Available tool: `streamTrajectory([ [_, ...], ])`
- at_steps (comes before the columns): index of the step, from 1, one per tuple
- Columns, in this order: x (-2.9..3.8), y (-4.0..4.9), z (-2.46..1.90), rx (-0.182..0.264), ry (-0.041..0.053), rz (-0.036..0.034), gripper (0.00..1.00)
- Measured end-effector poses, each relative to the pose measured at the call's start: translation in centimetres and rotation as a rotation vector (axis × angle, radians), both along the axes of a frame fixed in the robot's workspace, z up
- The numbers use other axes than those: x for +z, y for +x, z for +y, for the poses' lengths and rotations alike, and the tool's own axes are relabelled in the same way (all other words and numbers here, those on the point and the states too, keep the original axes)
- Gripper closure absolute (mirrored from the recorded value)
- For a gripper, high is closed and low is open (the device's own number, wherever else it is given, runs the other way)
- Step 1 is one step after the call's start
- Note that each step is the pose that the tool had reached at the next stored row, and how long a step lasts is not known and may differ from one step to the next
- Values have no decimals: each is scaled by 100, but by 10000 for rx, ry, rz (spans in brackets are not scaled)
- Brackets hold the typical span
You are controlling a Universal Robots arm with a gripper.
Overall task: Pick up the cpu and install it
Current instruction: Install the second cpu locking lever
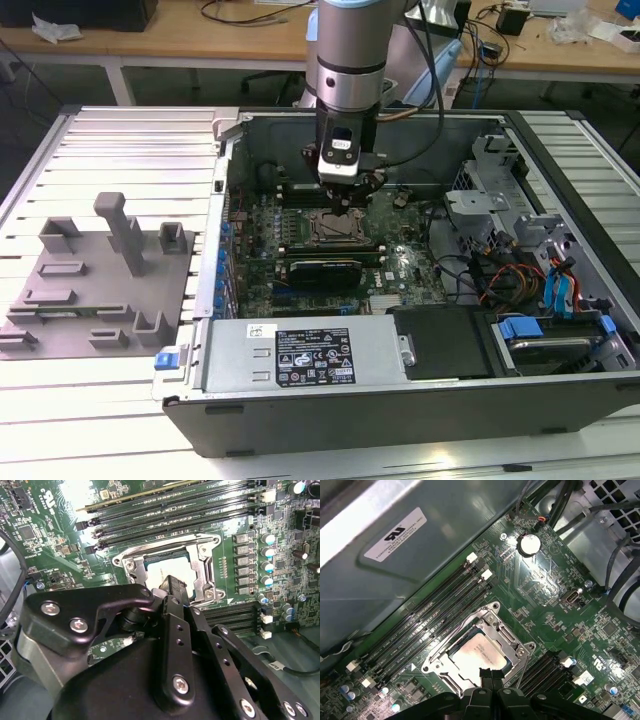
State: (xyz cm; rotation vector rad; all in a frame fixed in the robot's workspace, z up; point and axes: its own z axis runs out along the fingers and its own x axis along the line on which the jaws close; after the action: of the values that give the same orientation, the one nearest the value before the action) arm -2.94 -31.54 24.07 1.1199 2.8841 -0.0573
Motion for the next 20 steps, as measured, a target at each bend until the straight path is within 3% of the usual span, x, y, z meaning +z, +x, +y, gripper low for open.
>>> streamTrajectory([
  [8, 3, 0, -10, 2, -3, 1, 89],
  [20, 2, 0, -125, 1, 0, -1, 89],
])
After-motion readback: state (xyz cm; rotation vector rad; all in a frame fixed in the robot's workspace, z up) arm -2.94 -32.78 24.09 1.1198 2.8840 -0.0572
